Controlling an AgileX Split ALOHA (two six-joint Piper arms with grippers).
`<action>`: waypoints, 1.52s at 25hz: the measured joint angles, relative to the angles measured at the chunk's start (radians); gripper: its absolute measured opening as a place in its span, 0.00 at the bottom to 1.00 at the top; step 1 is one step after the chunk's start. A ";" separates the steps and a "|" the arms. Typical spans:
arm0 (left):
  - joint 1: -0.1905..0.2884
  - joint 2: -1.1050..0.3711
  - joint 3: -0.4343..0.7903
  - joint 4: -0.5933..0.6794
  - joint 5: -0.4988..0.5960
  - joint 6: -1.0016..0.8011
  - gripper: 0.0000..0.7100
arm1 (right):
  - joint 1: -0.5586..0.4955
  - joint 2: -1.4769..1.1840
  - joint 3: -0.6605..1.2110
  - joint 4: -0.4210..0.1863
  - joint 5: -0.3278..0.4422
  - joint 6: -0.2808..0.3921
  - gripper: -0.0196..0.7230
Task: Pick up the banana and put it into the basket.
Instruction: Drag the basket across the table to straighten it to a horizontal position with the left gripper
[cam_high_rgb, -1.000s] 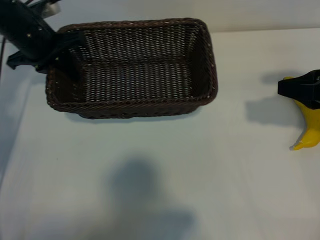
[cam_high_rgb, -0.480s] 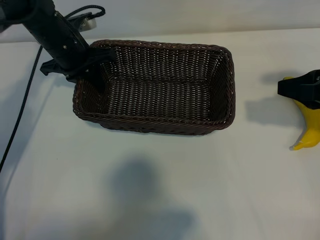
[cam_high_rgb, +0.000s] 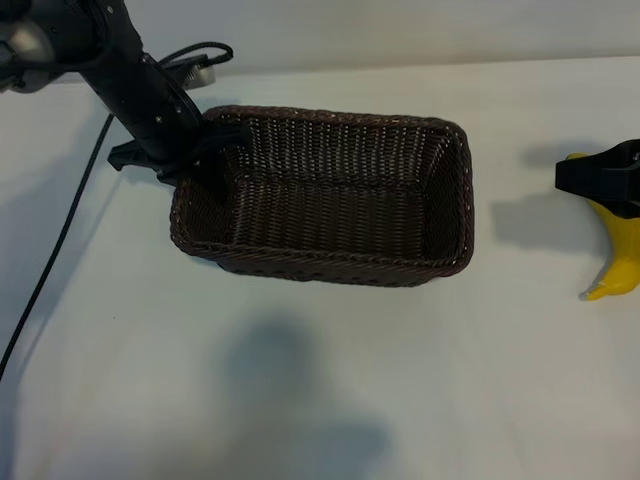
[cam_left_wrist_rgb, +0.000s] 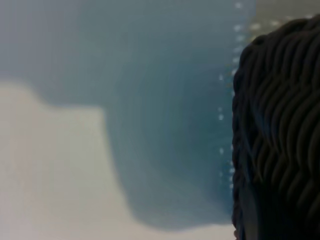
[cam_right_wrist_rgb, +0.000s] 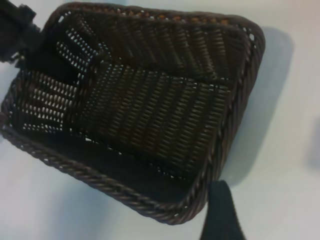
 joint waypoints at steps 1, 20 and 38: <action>-0.001 0.006 0.000 0.000 -0.003 0.000 0.22 | 0.000 0.000 0.000 0.000 0.000 0.000 0.68; -0.023 0.034 -0.005 -0.041 -0.029 -0.060 0.22 | 0.000 0.000 0.000 0.000 -0.026 0.000 0.68; -0.023 -0.062 -0.013 -0.034 0.030 -0.049 0.77 | 0.000 0.000 0.000 0.000 -0.026 0.002 0.68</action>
